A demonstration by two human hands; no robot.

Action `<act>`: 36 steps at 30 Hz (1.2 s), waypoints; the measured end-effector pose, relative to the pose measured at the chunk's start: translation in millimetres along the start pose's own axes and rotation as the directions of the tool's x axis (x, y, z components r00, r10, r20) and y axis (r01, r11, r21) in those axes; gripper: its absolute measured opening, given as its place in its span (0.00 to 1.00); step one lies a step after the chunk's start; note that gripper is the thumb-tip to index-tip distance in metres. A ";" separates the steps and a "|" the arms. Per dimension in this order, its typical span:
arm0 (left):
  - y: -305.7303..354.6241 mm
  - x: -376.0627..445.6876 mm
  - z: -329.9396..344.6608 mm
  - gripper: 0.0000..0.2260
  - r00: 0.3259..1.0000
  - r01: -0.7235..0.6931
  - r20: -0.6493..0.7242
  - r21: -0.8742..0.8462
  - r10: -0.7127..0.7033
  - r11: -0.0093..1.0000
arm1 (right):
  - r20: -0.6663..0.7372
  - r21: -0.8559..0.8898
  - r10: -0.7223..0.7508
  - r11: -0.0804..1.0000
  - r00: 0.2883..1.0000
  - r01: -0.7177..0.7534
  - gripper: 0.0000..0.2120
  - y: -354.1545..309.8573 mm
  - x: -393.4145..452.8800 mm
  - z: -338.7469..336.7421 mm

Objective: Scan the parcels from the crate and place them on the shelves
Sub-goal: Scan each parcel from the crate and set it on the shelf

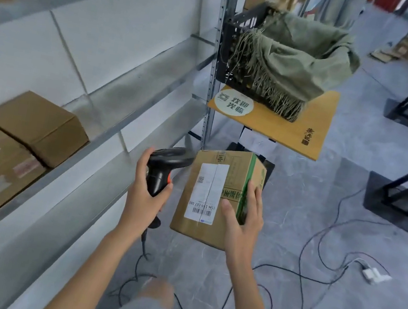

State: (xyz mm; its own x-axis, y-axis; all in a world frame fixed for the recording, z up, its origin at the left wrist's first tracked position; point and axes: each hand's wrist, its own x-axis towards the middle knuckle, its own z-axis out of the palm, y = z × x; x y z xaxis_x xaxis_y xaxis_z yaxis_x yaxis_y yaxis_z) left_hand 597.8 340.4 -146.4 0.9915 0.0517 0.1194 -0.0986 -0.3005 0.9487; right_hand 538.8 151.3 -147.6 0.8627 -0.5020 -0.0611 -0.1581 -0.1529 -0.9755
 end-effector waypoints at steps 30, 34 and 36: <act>68.8 381.1 197.9 0.38 0.983 -0.161 0.074 -0.089 0.168 0.983 | -0.195 0.124 -0.068 0.988 0.978 0.093 0.34 -72.3 363.7 2.7; 86.5 432.7 217.2 0.42 0.974 -0.216 0.049 -0.106 0.222 0.971 | -0.247 0.142 -0.161 0.969 0.956 0.200 0.34 -98.1 411.1 -7.9; 96.2 461.0 230.6 0.42 0.971 -0.231 0.039 -0.115 0.237 0.966 | -0.265 0.129 -0.201 0.962 0.943 0.242 0.33 -115.2 437.1 -15.1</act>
State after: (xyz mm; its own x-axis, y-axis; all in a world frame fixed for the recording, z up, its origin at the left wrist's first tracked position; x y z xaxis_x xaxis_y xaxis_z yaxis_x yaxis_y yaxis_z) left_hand 1065.1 115.6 -67.6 0.9425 -0.0579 0.3290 -0.3339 -0.1931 0.9226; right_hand 926.8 -63.3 -58.8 0.7182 -0.6680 0.1948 0.1182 -0.1588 -0.9802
